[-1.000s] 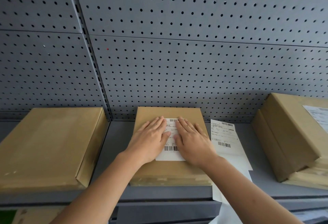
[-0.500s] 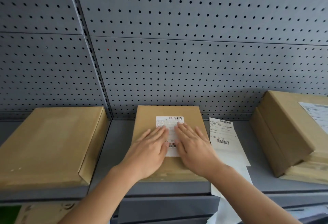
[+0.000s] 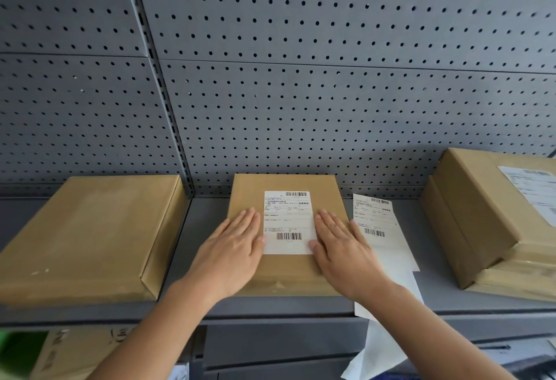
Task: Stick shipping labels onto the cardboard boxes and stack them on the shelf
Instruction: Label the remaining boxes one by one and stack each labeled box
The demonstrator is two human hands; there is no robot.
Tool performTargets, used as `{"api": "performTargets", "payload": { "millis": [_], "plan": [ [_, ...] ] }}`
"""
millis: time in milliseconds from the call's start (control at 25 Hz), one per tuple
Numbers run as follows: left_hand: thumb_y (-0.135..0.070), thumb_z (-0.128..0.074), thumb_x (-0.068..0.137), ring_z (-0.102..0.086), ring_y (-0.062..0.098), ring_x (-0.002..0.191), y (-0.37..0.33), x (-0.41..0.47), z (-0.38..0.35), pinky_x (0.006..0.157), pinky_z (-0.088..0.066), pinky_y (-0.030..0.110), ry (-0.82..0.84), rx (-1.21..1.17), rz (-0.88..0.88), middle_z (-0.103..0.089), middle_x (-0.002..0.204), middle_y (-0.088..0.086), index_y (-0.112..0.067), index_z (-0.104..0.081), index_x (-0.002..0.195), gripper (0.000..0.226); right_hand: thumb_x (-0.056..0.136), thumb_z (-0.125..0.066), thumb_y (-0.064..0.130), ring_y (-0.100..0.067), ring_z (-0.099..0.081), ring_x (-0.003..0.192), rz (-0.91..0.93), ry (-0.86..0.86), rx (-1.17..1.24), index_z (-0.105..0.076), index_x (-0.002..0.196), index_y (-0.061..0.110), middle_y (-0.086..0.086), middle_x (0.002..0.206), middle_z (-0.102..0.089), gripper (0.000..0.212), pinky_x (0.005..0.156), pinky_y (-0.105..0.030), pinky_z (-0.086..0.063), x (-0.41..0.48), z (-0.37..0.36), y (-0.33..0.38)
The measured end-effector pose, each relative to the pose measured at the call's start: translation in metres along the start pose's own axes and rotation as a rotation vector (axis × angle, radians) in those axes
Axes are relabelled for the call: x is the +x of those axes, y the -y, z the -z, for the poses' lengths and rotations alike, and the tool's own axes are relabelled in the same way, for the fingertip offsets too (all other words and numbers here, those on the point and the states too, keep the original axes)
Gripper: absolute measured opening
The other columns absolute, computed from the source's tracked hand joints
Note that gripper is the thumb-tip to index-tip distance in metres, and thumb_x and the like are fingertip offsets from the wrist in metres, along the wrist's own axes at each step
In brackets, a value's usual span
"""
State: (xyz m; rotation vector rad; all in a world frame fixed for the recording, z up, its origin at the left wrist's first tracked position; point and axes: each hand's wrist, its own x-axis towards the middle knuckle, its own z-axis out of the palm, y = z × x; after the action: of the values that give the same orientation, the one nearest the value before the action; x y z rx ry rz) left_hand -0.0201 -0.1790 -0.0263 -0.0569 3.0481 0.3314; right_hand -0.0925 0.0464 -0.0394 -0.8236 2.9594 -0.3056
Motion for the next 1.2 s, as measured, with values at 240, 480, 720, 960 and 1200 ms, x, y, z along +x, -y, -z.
{"api": "performTargets", "payload": {
  "millis": [240,480,720,960,1200],
  "plan": [
    [-0.051,-0.001,0.104,0.017,-0.002,0.151,-0.028,-0.031,-0.001,0.127,0.005,0.030,-0.008,-0.039,-0.117,0.017,0.166,-0.013,-0.025,0.008,0.160,0.062,0.100,-0.006,0.053,-0.007,0.001,0.154,0.116,-0.018,0.022,-0.013,0.160,0.022,0.009,0.167,-0.006,0.068,0.125,-0.039,0.004,-0.025,0.005,0.019],
    [-0.056,0.012,0.091,0.020,-0.001,0.150,-0.037,-0.043,-0.009,0.127,0.003,0.033,0.018,0.015,-0.138,0.019,0.166,-0.011,-0.026,0.011,0.159,0.074,0.103,-0.027,0.043,-0.014,-0.031,0.148,0.200,-0.079,-0.081,-0.041,0.151,0.015,0.000,0.159,-0.039,0.057,0.116,-0.042,-0.015,-0.043,-0.016,0.034],
    [-0.060,0.007,0.098,0.023,0.002,0.149,-0.009,-0.050,-0.004,0.126,0.007,0.031,0.044,0.029,0.019,0.026,0.162,-0.012,-0.027,0.018,0.155,0.068,0.092,0.005,0.063,-0.003,0.005,0.152,0.036,-0.017,-0.054,-0.008,0.160,0.025,0.014,0.167,0.001,0.079,0.125,-0.037,0.006,-0.051,-0.002,-0.011],
    [-0.075,-0.005,0.088,0.008,0.005,0.153,0.025,-0.040,-0.001,0.124,0.001,0.028,0.010,-0.261,0.281,0.014,0.167,-0.008,-0.022,0.007,0.161,0.090,0.095,-0.011,0.066,-0.004,0.007,0.153,-0.206,0.074,0.230,-0.001,0.160,0.022,0.009,0.168,0.001,0.079,0.122,-0.026,0.004,-0.051,0.008,-0.037],
    [-0.063,-0.046,0.096,-0.041,0.001,0.138,0.021,-0.028,-0.003,0.118,-0.025,0.032,0.065,-1.202,0.483,-0.046,0.150,-0.025,-0.036,-0.036,0.155,0.065,0.098,-0.041,0.057,-0.014,-0.039,0.142,-0.383,0.121,0.891,-0.016,0.158,0.035,0.018,0.155,-0.036,0.069,0.119,-0.035,-0.029,-0.028,0.007,-0.028]
  ]
}}
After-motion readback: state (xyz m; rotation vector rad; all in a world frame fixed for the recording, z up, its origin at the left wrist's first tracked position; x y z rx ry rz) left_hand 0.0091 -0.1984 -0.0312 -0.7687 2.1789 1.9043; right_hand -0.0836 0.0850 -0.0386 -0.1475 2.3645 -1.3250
